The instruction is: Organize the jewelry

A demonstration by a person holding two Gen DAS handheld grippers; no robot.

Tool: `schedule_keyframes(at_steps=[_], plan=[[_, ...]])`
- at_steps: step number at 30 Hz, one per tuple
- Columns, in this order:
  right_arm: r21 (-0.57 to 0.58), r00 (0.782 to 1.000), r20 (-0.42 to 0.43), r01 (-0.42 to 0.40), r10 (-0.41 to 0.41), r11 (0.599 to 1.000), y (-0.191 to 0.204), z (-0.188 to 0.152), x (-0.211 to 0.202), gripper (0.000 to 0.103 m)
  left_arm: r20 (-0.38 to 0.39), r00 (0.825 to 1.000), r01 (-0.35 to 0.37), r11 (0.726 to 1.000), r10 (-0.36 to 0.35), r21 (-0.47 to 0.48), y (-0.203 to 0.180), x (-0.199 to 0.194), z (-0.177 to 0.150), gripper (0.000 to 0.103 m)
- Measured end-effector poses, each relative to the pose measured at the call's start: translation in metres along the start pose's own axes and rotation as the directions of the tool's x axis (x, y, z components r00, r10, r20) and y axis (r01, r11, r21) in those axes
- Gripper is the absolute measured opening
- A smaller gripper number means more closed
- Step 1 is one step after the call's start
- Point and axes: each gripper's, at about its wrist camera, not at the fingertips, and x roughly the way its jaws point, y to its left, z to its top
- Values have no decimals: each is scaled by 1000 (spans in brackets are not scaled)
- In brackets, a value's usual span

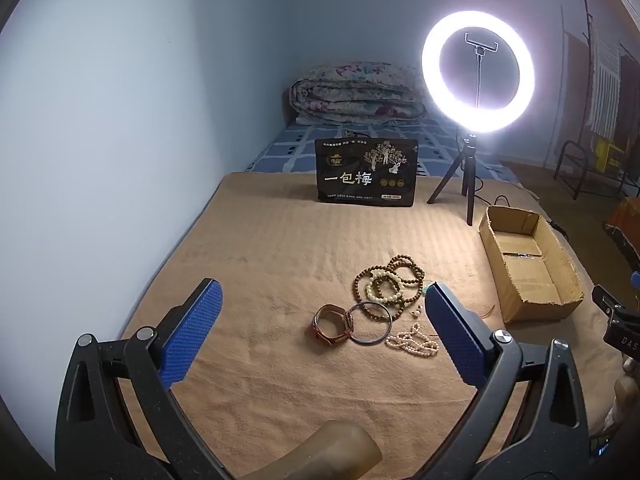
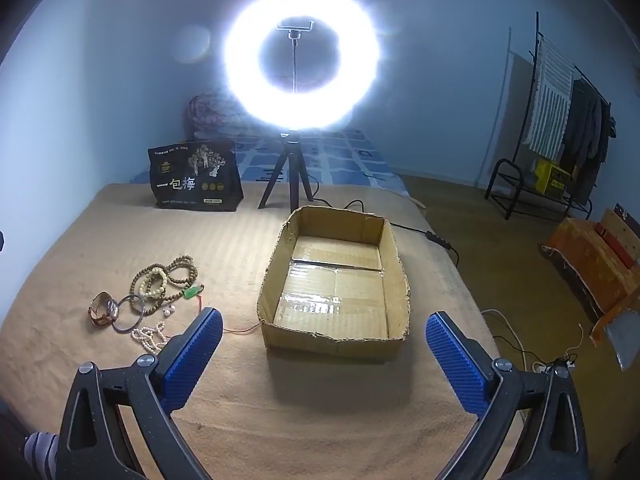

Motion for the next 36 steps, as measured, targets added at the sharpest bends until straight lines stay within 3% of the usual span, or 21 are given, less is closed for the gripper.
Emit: schedule_keyframes(at_steps=[36], plan=[[2,1000,-5,7,-7,1000,-3,-1,2,103,3,1000,4,1000,-4,9,-9,-7,5,103]])
